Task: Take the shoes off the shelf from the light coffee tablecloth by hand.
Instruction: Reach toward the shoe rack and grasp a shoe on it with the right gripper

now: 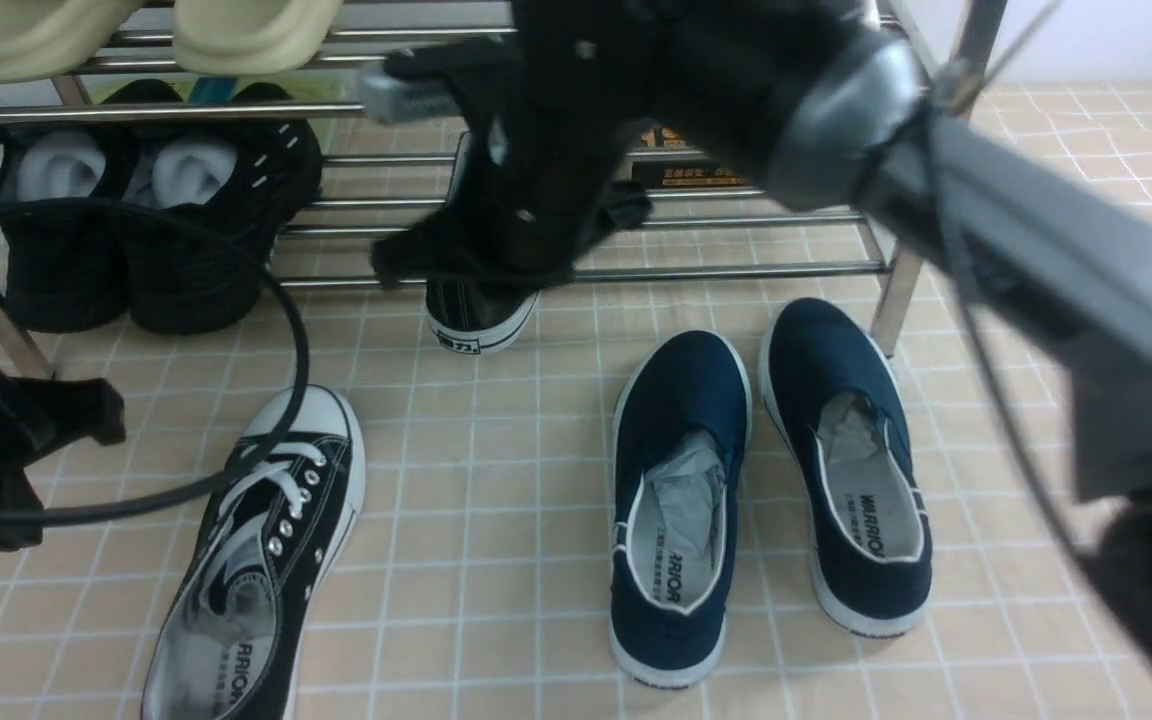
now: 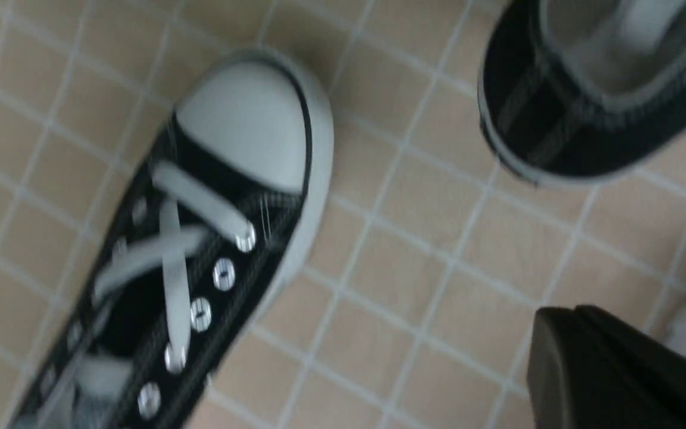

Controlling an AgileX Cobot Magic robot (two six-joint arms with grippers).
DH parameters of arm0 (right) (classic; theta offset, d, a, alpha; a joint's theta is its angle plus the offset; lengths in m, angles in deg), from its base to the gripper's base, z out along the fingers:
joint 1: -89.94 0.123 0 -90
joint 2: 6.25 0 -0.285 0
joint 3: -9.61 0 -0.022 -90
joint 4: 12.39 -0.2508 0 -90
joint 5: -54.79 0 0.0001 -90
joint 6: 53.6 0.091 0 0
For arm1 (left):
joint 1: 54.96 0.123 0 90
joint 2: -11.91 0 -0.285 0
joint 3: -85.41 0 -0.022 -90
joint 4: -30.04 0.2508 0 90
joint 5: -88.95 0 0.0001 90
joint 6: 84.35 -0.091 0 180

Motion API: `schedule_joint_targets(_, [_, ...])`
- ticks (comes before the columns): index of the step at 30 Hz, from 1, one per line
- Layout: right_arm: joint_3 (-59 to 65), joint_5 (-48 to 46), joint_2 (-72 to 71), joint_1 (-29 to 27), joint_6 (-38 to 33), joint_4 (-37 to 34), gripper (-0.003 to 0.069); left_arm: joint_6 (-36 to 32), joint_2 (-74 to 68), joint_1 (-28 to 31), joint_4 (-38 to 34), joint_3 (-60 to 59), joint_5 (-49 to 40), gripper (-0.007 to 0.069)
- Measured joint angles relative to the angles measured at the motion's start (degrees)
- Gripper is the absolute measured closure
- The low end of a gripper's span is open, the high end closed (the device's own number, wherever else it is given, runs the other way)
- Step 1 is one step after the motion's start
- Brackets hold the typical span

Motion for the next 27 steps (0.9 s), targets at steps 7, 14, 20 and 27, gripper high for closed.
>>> schedule_joint_targets(7, [-17.73, -0.38, 11.01, -0.63, 10.32, 8.20, 0.0461, 0.00, 0.00, 0.00, 0.42, 0.00, -0.25, 0.0608])
schedule_joint_targets(14, [-19.53, -0.90, 14.15, -2.73, 17.13, 10.62, 0.0225, 0.00, 0.00, 0.00, 2.79, 0.00, -0.25, 0.0605])
schedule_joint_targets(20, [-19.71, -0.52, 17.10, -3.90, 17.91, 10.57, 0.0168, 0.00, 0.00, 0.00, 2.97, 0.00, -0.14, 0.0602])
schedule_joint_targets(27, [-20.21, 1.22, 18.47, -4.60, 17.92, 10.31, 0.0242, 0.00, 0.00, 0.00, 3.13, 0.00, -0.03, 0.0592])
